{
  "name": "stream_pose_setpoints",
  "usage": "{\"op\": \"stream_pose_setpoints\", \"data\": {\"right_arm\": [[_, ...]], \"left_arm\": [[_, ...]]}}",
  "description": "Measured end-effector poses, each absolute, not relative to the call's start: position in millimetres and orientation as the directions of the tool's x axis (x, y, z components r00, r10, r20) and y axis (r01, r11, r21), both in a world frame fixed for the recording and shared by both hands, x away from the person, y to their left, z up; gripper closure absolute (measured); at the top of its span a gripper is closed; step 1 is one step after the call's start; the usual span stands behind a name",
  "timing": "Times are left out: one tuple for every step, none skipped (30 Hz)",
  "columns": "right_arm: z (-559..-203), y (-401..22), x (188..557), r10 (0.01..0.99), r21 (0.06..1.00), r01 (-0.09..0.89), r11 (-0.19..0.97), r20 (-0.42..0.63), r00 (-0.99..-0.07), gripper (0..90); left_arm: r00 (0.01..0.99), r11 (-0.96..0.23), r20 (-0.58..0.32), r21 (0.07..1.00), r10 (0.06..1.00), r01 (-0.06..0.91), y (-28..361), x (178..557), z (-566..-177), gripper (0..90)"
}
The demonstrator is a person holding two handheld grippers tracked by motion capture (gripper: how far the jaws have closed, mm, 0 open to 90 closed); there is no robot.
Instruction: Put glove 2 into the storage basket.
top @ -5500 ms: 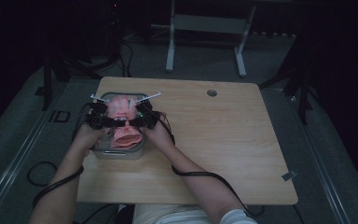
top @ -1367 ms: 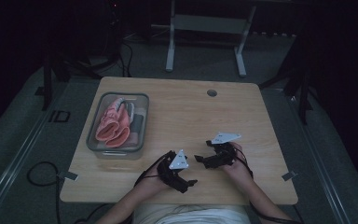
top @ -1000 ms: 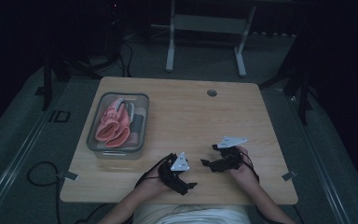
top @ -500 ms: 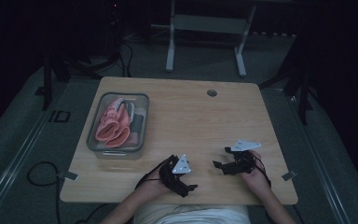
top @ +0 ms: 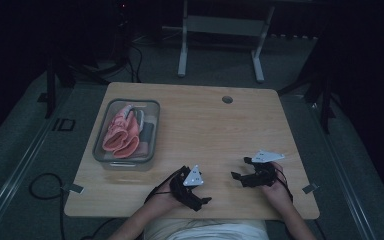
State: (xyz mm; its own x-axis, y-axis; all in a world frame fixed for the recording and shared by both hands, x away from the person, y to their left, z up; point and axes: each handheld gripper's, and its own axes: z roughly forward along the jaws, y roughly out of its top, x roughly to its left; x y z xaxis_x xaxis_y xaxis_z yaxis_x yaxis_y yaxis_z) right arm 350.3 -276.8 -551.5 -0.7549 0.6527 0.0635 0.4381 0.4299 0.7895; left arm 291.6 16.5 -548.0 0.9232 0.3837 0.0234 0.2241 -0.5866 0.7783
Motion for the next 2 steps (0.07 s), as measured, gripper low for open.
{"op": "stream_pose_setpoints", "data": {"right_arm": [[-551.7, -276.9, 350.3, 0.652, 0.790, 0.437, 0.429, 0.064, -0.755, 14.4], [-551.8, -276.9, 350.3, 0.651, 0.791, 0.436, 0.429, 0.064, -0.756, 14.4]], "left_arm": [[0.923, -0.587, 0.024, 0.778, 0.384, 0.224, 16.5, 291.6, -547.9, 8.2], [0.924, -0.588, 0.026, 0.778, 0.382, 0.221, 16.6, 291.6, -547.8, 8.2]]}}
